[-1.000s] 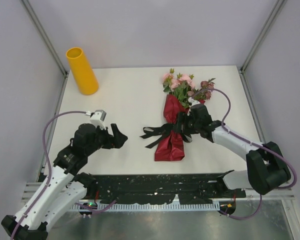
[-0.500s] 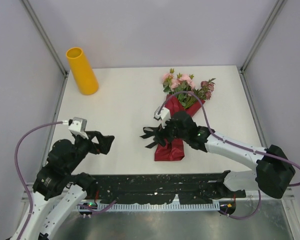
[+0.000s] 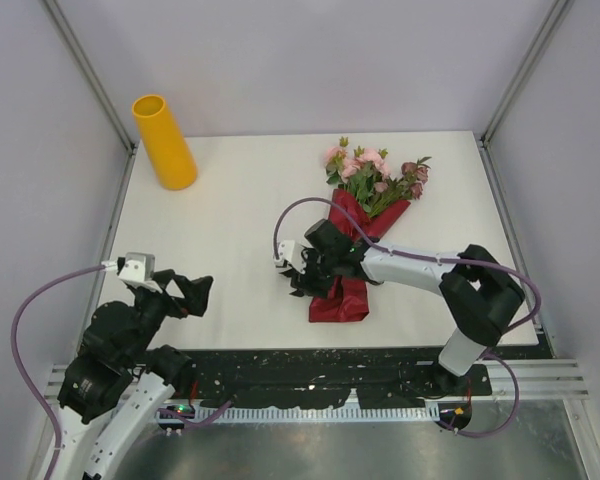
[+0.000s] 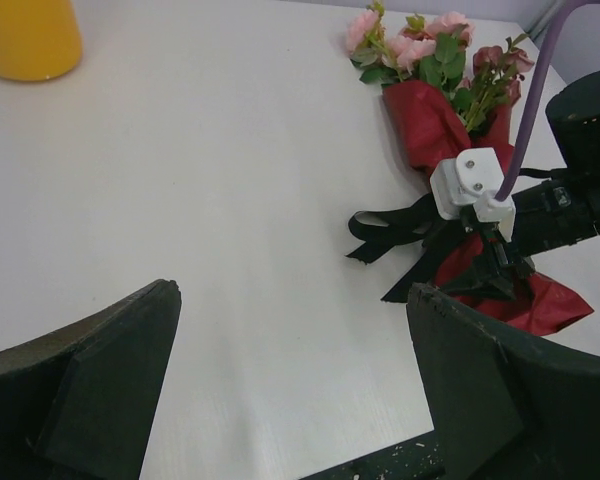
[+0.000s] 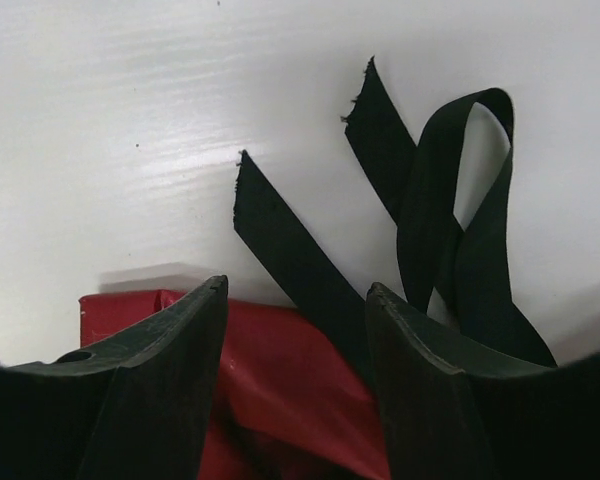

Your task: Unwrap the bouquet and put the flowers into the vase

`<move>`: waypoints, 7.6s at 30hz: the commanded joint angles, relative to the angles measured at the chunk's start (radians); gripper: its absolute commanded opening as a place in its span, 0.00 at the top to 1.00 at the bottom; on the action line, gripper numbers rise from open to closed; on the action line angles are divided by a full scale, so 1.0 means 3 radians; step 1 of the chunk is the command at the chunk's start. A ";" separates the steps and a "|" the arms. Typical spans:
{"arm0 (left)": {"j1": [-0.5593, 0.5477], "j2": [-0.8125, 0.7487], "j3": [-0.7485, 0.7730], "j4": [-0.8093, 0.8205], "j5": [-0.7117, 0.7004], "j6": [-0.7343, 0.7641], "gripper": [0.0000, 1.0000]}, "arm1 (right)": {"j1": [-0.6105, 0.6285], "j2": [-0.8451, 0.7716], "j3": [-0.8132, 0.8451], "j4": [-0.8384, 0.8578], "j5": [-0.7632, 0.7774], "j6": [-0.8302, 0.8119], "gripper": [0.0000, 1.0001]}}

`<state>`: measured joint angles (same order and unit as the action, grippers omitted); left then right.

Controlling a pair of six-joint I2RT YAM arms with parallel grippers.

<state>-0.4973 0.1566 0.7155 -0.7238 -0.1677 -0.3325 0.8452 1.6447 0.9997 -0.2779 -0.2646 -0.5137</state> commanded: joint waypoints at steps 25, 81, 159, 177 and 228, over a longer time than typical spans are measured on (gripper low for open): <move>0.0006 -0.0169 -0.0028 0.0010 -0.0372 -0.0006 0.00 | 0.0292 0.0383 0.0068 0.0185 0.0621 -0.0369 0.92; 0.0006 0.0035 -0.0002 -0.0026 -0.0321 -0.0047 0.00 | 0.0205 0.0541 0.0196 -0.0204 0.1373 -0.0568 0.88; -0.0592 0.4780 -0.0421 0.3578 0.0339 -0.2706 0.51 | -0.0322 -0.2051 -0.1921 0.2614 0.1608 0.1978 0.95; -0.0669 0.4582 -0.0646 0.3804 0.0125 -0.2722 1.00 | -0.0353 -0.2250 -0.1824 0.2486 0.2057 0.2183 0.95; -0.1088 0.5256 0.1112 0.3236 0.1592 -0.0410 0.24 | -0.0966 -0.2844 -0.1660 0.1862 0.0754 0.2377 0.95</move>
<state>-0.8257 1.7287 0.9939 0.2558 0.3168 -0.4942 0.5549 0.8425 0.5163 0.2028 0.0223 0.2264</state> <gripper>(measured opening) 0.762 0.059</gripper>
